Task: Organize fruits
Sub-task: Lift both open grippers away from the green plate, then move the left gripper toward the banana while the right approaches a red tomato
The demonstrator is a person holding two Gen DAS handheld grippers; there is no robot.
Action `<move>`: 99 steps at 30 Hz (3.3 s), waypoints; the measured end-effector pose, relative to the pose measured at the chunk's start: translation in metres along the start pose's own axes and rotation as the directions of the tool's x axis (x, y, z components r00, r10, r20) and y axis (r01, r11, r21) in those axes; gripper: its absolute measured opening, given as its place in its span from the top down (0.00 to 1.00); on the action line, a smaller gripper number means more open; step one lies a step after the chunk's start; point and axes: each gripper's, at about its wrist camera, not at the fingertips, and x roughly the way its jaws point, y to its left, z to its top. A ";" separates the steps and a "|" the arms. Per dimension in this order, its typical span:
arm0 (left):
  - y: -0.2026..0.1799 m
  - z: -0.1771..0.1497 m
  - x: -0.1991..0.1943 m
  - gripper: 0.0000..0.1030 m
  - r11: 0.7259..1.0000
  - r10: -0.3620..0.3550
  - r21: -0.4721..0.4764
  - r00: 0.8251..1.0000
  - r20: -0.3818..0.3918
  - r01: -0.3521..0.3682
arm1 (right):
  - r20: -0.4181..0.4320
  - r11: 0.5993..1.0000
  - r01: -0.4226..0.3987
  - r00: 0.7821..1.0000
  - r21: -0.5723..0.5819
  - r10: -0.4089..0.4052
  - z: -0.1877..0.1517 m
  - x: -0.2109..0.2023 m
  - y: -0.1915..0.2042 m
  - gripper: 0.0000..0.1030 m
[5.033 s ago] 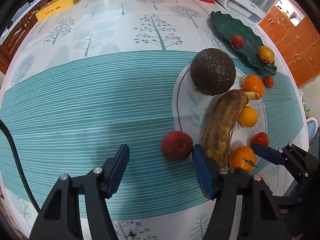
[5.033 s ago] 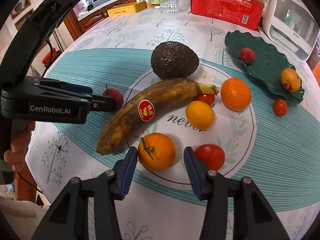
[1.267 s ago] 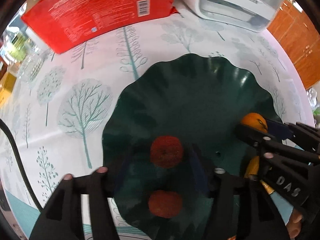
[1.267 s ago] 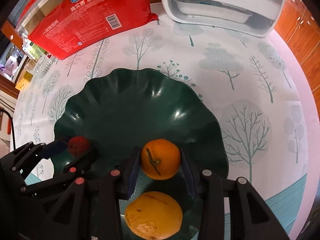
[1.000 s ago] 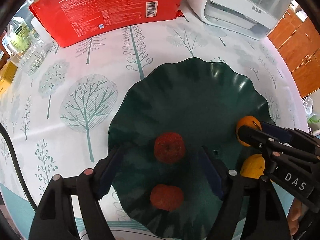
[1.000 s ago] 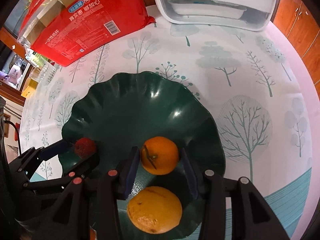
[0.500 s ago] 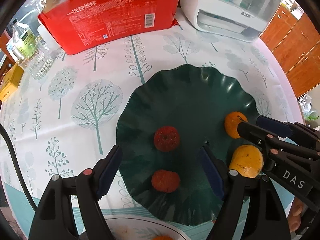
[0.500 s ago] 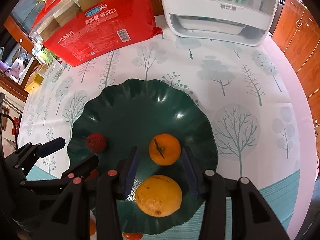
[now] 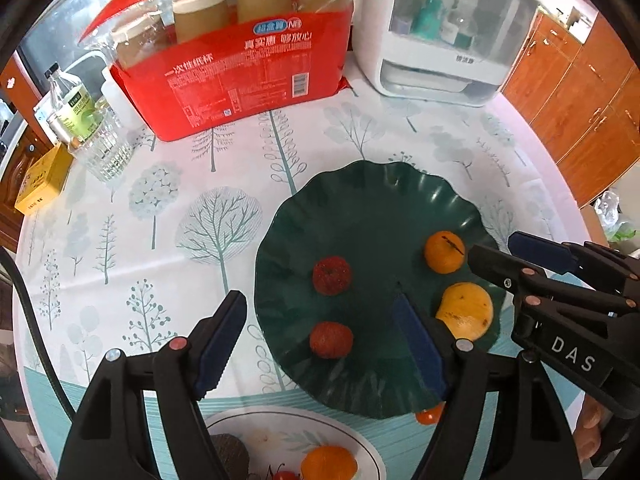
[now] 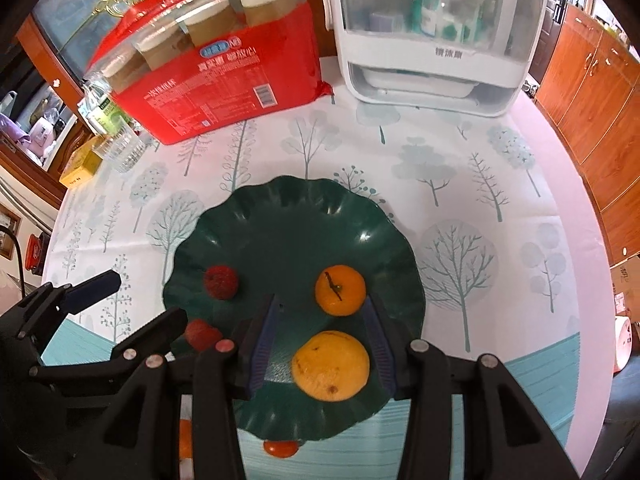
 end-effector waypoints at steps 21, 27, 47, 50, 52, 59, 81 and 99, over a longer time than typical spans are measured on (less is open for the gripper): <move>0.033 -0.053 -0.121 0.25 0.999 -0.008 0.033 0.985 0.172 0.002 | 0.131 0.999 0.002 0.991 -0.039 0.003 -0.050 -0.099 0.064 0.57; 0.050 -0.075 -0.146 0.22 0.999 -0.036 0.045 0.985 0.170 0.029 | 0.161 0.999 -0.011 0.987 -0.039 0.017 -0.073 -0.120 0.084 0.56; 0.080 -0.164 -0.150 0.19 0.998 0.028 0.047 0.985 0.170 -0.036 | 0.166 0.998 -0.014 0.986 -0.063 0.024 -0.165 -0.122 0.129 0.53; 0.080 -0.174 -0.141 0.19 0.997 0.032 0.062 0.987 0.159 -0.042 | 0.137 0.998 -0.022 0.990 -0.056 0.029 -0.178 -0.109 0.129 0.53; 0.081 -0.182 -0.133 0.19 0.997 0.026 0.069 0.989 0.147 -0.036 | 0.124 0.998 -0.019 0.992 -0.055 0.026 -0.185 -0.101 0.130 0.53; 0.092 -0.211 -0.099 0.19 0.999 -0.029 0.025 0.998 0.064 0.027 | 0.079 0.998 -0.049 0.996 -0.046 0.052 -0.213 -0.073 0.126 0.53; 0.120 -0.252 -0.037 0.32 0.994 -0.101 -0.059 0.991 -0.084 0.096 | -0.017 0.991 -0.102 0.995 -0.088 0.101 -0.256 -0.009 0.140 0.53; 0.104 -0.245 -0.009 0.58 0.995 -0.096 -0.035 0.988 -0.123 0.092 | -0.021 0.987 -0.069 0.998 -0.147 0.067 -0.254 0.012 0.151 0.62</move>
